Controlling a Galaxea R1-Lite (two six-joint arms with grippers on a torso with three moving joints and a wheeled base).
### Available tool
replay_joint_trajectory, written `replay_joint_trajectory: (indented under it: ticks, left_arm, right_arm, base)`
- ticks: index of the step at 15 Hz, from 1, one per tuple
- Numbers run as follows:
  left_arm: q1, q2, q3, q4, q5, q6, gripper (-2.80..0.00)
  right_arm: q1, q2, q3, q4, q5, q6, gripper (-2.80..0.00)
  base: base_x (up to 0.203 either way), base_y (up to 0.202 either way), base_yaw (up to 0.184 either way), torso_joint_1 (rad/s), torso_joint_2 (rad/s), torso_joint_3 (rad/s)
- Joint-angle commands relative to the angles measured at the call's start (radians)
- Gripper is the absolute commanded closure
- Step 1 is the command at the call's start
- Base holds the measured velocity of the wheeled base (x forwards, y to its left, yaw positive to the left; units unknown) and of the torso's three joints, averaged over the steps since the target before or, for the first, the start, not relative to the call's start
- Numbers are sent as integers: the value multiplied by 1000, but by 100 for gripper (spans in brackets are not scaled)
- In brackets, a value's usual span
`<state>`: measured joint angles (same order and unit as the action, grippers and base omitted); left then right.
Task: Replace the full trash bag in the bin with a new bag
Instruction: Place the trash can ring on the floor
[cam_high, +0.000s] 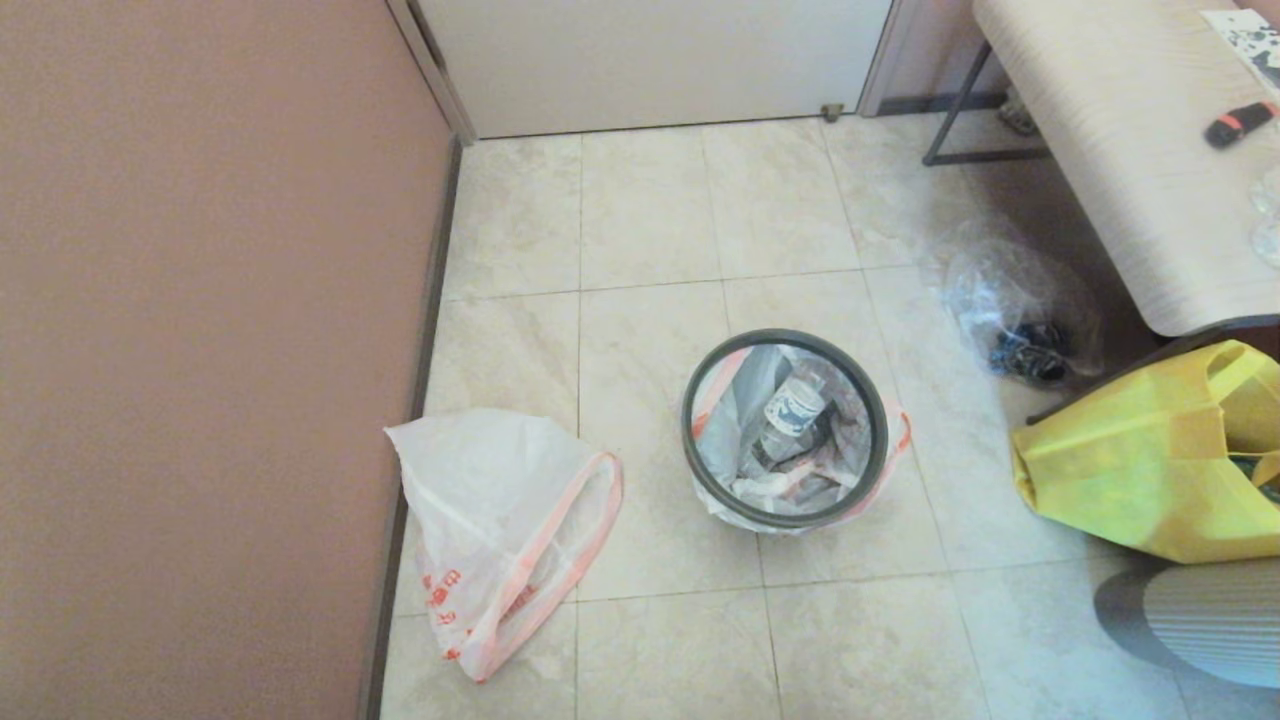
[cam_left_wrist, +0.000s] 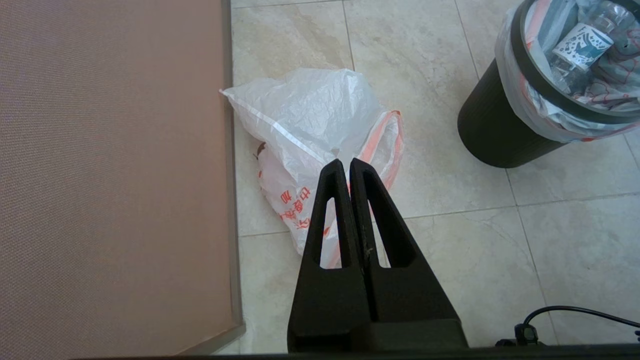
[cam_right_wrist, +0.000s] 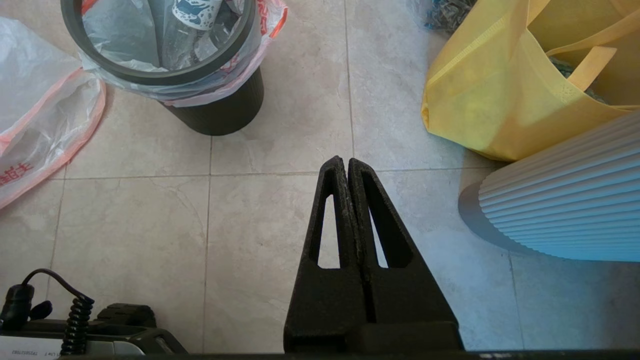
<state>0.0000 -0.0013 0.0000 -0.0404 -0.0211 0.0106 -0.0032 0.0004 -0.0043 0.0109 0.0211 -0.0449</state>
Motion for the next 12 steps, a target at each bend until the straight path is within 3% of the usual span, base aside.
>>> replay_joint_trajectory:
  ticks: [1,12]
  left_arm:
    - [0,0,14,-1,0,0,0]
    - [0,0,14,-1,0,0,0]
  right_arm:
    - [0,0,0,0,0,-3,0]
    - [-6,3,-24,11,6,-75,0]
  base:
    - [0,0,0,0,0,0]
    - [0,0,0,0,0,0]
